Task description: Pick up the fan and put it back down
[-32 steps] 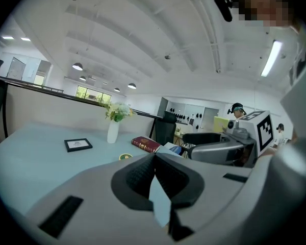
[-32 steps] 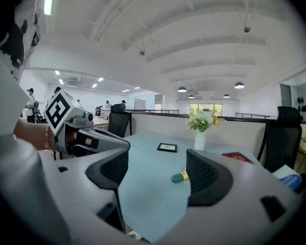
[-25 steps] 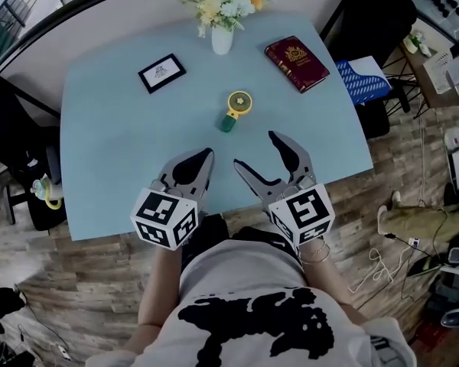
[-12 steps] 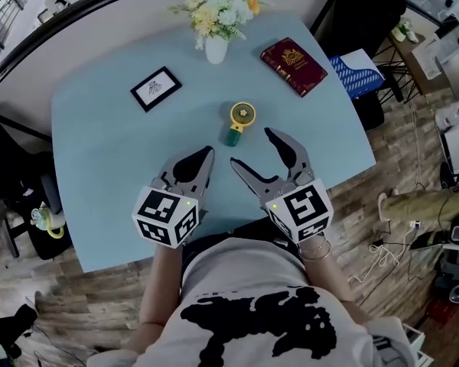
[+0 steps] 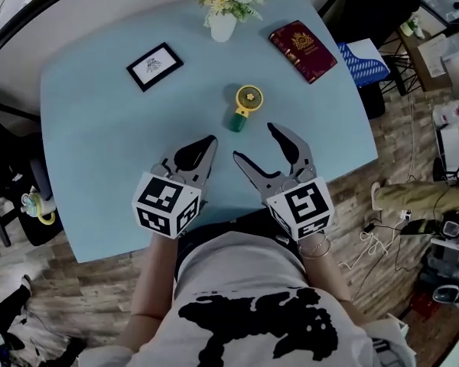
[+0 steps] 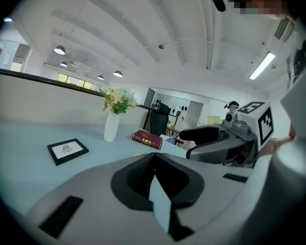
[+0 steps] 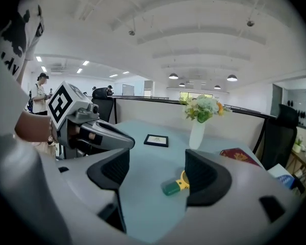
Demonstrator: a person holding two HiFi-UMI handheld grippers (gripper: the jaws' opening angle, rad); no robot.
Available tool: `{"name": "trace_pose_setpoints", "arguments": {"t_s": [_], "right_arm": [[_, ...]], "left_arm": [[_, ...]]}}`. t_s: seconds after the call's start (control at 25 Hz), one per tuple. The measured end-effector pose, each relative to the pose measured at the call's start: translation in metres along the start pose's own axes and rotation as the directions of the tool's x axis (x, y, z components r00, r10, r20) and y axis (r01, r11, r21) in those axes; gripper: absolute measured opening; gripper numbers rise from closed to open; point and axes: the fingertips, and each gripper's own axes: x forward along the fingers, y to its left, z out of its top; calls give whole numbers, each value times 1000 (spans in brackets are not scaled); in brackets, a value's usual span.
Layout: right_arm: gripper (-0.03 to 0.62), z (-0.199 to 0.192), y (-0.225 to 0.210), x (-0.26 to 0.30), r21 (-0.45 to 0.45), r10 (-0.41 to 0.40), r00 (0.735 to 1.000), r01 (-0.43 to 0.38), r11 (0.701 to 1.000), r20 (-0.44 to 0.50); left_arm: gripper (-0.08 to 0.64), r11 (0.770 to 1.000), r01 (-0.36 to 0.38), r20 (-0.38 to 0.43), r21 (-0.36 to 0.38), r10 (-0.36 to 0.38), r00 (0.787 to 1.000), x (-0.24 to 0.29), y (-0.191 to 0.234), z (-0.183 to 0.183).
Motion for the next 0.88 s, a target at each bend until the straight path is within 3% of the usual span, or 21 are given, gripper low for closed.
{"name": "trace_pose_setpoints", "arguments": {"t_s": [0.6,0.72,0.88], "right_arm": [[284,-20,2,43,53,98,992,-94,994,-82],[275,-30,-9,50,100,86,992,-76,992,-96],[250,-44,-30,58,186,16,994,5,983,-110]], "left_arm": [[11,998,-54,-14,-42,54,998,2,27,-13],[11,997,-62,-46,-45,60,997,8,32,-23],[11,995,-65,-77,-80,59,995,12,36,-39]]}}
